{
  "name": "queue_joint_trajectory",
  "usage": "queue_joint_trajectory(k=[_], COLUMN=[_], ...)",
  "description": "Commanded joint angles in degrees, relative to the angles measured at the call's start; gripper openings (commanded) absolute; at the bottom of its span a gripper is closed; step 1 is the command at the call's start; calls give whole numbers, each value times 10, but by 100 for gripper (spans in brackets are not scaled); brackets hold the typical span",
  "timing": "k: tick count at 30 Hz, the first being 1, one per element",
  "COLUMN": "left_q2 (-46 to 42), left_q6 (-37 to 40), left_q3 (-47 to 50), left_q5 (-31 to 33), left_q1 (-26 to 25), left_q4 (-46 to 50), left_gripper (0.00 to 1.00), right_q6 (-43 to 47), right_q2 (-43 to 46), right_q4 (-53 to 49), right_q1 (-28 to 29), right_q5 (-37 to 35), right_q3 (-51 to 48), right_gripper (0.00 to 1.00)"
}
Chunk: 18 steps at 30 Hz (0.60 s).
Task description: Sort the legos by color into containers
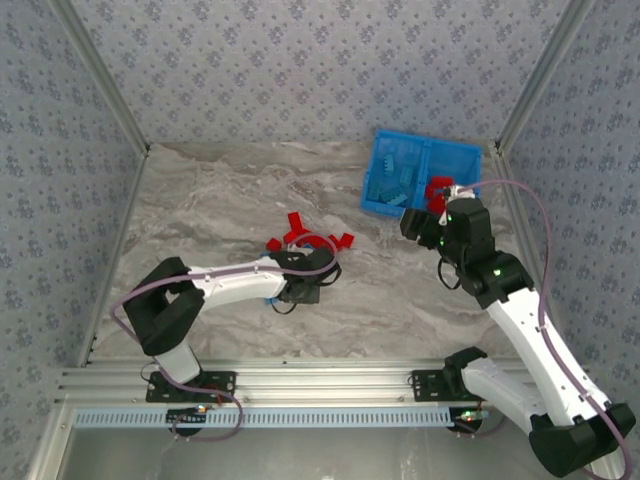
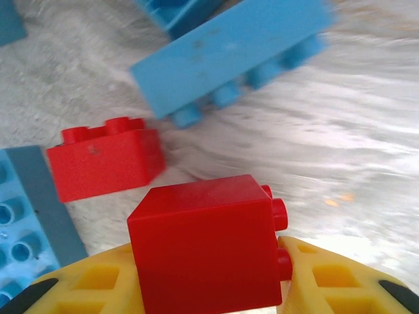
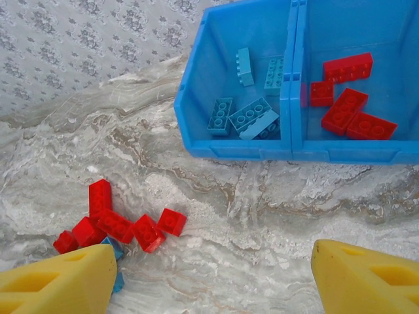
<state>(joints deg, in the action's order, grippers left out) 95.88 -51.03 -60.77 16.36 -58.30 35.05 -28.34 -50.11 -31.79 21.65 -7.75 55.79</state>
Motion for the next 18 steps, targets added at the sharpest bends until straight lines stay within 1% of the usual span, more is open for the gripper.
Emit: queue_joint_trajectory(k=[1,5,8,10,14,16,18], left_q2=[-50,-35,11,55,169,252,340], left_q6=[32,80,126,168,258,309,372], left_q3=[-65,-148,-222,-279,-425,-539,-647], left_q5=[20,26,31,29,4,-21,-44], left_q1=[-30,-51,-52,-52,-52,-53,-52], left_q4=[21,1,-32,-70,-155,-184,-196], left_gripper=[34,34,34,34,34,34,34], right_q6=[-17,-27,-35,-51,-106,-124,-135], right_q2=[30,72,112,144,207,232,241], right_q4=[-24,-63,-90,-115,-157,-177,-203], right_q1=[14,29,37,39,40,41,40], right_q5=[-6,-34,-73,-121,-215,-239,-248], right_q3=[13,12,12,13,1,-2,4], right_gripper=[81,82,82,82,82,82,83])
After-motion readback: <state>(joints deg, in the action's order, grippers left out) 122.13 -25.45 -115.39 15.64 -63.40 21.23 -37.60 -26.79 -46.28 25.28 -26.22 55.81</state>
